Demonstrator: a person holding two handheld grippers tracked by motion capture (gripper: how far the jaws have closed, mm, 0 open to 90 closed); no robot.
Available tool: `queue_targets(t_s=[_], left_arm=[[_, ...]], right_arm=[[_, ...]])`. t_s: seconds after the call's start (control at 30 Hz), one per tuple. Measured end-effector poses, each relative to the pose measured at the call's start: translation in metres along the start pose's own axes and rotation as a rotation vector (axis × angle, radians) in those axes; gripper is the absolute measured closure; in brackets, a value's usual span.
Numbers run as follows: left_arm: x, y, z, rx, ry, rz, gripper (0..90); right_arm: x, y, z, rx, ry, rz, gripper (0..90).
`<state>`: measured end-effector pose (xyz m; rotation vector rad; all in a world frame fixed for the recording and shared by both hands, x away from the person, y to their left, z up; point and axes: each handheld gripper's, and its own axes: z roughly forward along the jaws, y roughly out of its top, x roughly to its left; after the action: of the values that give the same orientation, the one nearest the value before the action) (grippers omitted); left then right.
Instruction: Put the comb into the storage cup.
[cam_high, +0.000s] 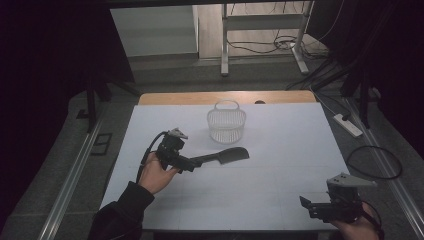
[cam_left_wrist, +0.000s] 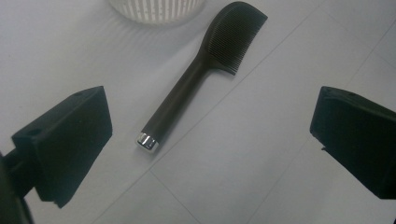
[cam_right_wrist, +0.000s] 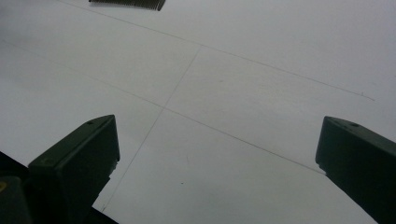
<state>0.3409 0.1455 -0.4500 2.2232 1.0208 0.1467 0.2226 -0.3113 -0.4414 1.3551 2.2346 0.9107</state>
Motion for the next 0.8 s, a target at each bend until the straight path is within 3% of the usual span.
queue_targets(t_s=[0.2,0.8], left_arm=[[0.001,0.008,0.006,0.018,0.011,0.027,0.0],[0.005,0.028,0.028,0.038,0.001,0.028,0.0]], right_arm=[[0.000,0.000,0.000,0.001,0.000,0.000,0.0],[0.000,0.000,0.000,0.004,0.001,-0.001,0.0]])
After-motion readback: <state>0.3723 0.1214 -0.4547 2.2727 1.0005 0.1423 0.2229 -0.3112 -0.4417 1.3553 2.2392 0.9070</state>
